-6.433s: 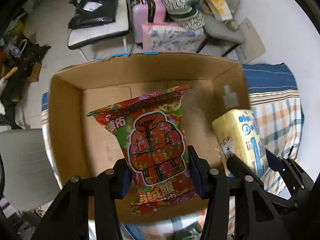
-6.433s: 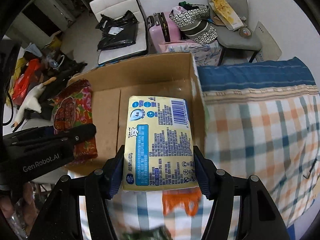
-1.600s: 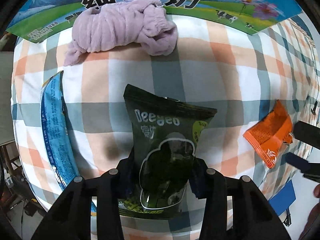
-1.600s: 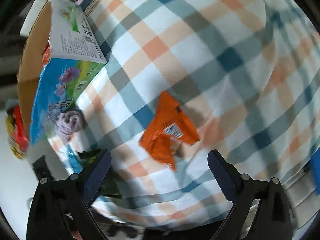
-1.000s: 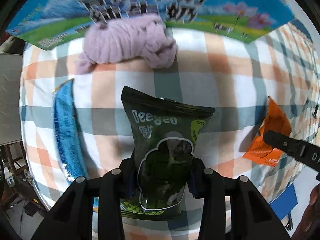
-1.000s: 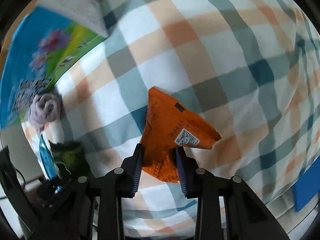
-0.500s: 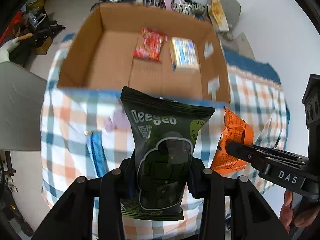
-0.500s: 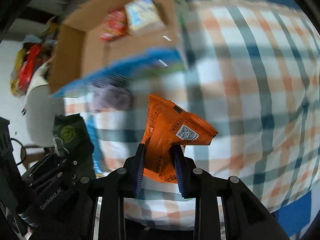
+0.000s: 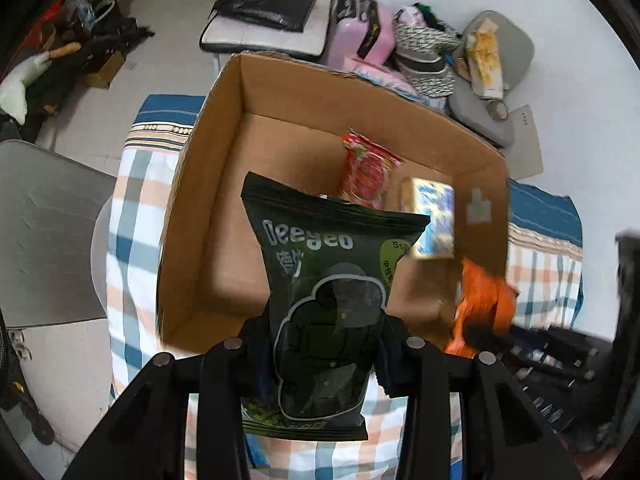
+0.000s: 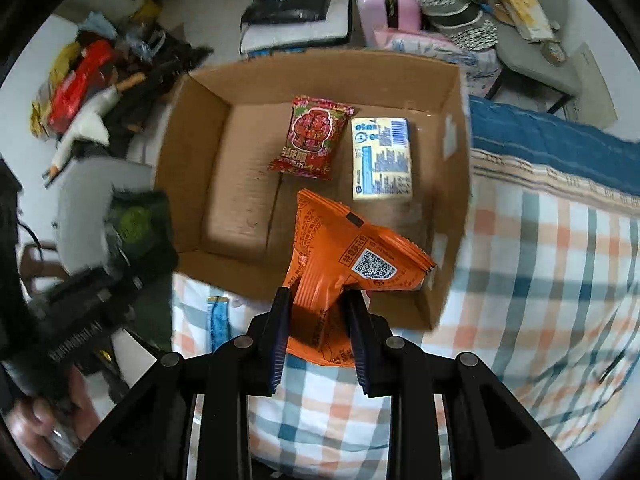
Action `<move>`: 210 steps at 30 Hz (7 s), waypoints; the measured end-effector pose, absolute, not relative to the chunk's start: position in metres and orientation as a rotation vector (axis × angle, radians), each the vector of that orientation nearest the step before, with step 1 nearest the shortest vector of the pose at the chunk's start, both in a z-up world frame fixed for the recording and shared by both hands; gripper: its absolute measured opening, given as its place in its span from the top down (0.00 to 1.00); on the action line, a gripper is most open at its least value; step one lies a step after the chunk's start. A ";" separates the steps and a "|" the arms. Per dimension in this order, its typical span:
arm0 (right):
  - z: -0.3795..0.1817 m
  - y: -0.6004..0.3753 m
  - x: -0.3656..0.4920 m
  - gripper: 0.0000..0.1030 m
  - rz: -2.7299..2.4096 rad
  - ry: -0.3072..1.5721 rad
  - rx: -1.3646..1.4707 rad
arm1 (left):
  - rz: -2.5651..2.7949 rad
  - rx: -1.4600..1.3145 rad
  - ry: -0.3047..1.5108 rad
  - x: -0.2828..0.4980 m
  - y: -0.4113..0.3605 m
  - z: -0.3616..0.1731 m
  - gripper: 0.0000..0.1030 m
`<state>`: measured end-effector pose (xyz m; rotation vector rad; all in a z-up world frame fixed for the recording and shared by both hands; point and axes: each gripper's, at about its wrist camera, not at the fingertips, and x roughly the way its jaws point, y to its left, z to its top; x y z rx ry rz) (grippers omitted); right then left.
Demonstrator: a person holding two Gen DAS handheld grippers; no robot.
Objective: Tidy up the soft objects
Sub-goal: 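Lower the green bag into the box with the left tool while the right tool drops the orange bag in, then lift both open tools out of the box toward the remaining items, then grasp the blue stick snack with the left tool while the right tool grasps the lavender cloth, then place the blue stick in the box with the left tool while the right tool drops the cloth in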
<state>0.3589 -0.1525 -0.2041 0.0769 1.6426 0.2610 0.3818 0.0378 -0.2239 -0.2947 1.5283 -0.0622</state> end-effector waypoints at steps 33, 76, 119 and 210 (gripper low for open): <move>-0.321 -0.137 0.390 0.23 0.188 1.873 -0.046 | -0.031 -0.210 1.620 0.477 0.029 -0.286 0.57; -0.137 -0.152 0.246 0.00 -0.024 1.292 0.052 | 0.062 -0.077 1.161 0.240 0.029 -0.120 0.00; -0.361 -0.044 0.252 0.00 0.127 1.493 0.156 | 0.200 -0.156 1.589 0.175 0.099 -0.361 0.77; -0.270 -0.134 0.357 0.34 0.092 1.561 0.205 | 0.024 -0.002 1.457 0.377 0.033 -0.238 0.68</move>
